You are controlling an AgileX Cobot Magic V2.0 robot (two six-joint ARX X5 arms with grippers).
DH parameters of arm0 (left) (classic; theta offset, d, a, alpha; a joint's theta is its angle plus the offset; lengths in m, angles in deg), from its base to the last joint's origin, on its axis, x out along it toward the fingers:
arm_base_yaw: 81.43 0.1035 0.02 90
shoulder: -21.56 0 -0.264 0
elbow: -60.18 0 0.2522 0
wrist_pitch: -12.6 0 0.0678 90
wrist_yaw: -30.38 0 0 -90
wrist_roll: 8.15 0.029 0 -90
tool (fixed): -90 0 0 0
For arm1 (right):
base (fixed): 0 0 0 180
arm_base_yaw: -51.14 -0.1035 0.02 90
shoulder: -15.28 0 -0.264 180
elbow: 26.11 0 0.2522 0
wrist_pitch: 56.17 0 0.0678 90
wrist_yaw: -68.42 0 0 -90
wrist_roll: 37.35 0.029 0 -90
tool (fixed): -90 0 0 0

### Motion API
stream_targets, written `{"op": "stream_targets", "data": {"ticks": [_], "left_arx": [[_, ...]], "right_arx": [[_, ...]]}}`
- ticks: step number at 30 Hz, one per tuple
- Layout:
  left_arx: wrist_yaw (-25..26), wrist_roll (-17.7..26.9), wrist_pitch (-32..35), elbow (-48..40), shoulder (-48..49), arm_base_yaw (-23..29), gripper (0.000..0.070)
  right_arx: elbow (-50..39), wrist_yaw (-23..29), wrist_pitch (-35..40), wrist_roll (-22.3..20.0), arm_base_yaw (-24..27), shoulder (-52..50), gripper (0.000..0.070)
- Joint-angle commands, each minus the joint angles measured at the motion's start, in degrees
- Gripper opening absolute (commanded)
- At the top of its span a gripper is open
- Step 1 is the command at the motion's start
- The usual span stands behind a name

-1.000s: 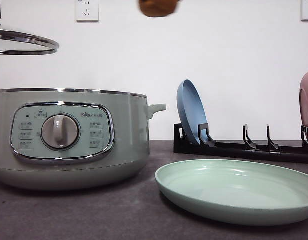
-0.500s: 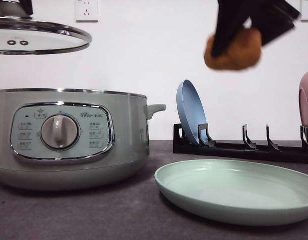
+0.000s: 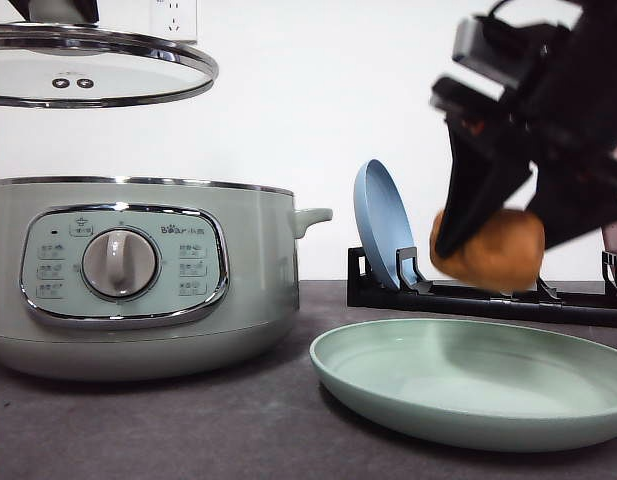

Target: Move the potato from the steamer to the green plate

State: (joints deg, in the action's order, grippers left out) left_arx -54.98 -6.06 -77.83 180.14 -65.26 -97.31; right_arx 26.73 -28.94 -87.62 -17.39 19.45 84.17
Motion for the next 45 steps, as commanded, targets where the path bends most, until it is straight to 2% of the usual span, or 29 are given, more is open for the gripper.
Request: {"op": "stream_targets", "data": {"ticks": [1, 5, 11, 16, 22, 28, 30, 36, 45], "left_arx": [[0.27, 0.45, 1.68, 1.88, 0.31, -0.57, 0.0], [0.31, 0.45, 1.7, 1.88, 0.31, -1.36, 0.0], [0.33, 0.45, 1.68, 1.88, 0.31, -2.48, 0.0], [0.33, 0.45, 1.66, 1.88, 0.31, -3.74, 0.0], [0.33, 0.45, 1.66, 1.88, 0.31, -5.47, 0.0], [0.33, 0.45, 1.7, 1.86, 0.28, -7.15, 0.0], [0.33, 0.45, 1.73, 1.86, 0.23, -7.42, 0.0], [0.33, 0.47, 2.24, 1.86, -0.36, -7.78, 0.0], [0.31, 0.51, 3.27, 1.86, -5.01, -7.83, 0.0]], "right_arx": [[-0.91, 0.3, 2.45, 2.75, -0.49, 1.19, 0.0112], [-3.29, 0.36, 5.62, 3.92, -0.5, 3.48, 0.0113], [-3.64, 0.4, 6.19, 4.07, -0.9, 7.11, 0.0119], [-3.64, 0.52, 6.97, 4.09, -1.99, 9.11, 0.0177], [-3.64, 1.45, 6.9, 4.09, -3.12, 9.42, 0.0328], [-3.5, 1.47, 6.96, 4.08, -3.03, 9.23, 0.0551], [-3.09, 1.54, 6.84, 4.04, -2.9, 8.83, 0.0595], [0.15, 2.82, 4.7, 3.11, -2.68, 4.66, 0.0601], [7.47, 7.43, -3.05, -1.85, -2.6, -5.88, 0.0601]]}}
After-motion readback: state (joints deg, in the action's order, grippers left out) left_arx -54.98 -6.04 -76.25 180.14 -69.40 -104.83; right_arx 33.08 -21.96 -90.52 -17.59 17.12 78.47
